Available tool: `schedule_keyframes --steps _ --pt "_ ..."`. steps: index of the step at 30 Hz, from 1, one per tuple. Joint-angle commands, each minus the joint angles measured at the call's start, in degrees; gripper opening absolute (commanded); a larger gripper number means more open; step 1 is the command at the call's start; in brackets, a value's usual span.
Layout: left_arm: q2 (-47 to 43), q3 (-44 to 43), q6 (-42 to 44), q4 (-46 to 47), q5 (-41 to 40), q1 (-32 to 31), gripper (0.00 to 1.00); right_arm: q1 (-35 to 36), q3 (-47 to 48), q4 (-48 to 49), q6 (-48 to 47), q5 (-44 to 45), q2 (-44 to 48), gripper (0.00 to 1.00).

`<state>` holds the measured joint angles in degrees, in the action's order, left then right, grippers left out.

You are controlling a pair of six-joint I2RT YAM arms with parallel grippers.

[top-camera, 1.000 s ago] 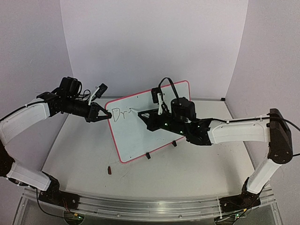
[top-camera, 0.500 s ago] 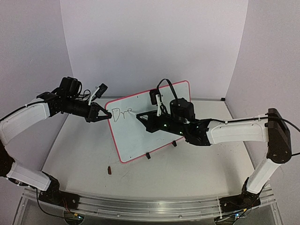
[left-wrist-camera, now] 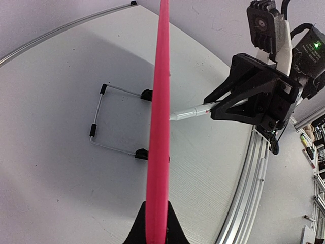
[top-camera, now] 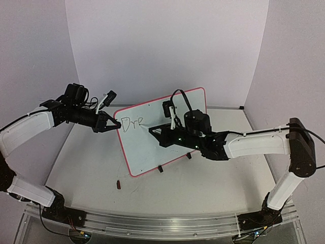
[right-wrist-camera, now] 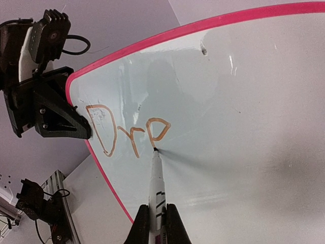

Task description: Write a sentence on the whiteboard

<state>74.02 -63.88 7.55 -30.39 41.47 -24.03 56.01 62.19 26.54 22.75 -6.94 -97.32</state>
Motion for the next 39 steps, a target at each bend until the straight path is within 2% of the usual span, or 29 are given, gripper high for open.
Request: schedule_keyframes --steps 1,18,39 --pt "0.61 -0.73 1.77 -0.34 0.63 -0.42 0.0 -0.44 -0.66 -0.39 -0.7 4.05 1.57 0.0" --pt "0.47 -0.72 1.77 -0.34 0.54 -0.4 0.0 -0.69 -2.57 0.27 -3.15 4.26 7.22 0.0" --pt "0.6 -0.66 1.85 -0.48 0.54 -0.45 0.0 -3.0 -0.27 2.22 -2.19 1.57 2.85 0.0"
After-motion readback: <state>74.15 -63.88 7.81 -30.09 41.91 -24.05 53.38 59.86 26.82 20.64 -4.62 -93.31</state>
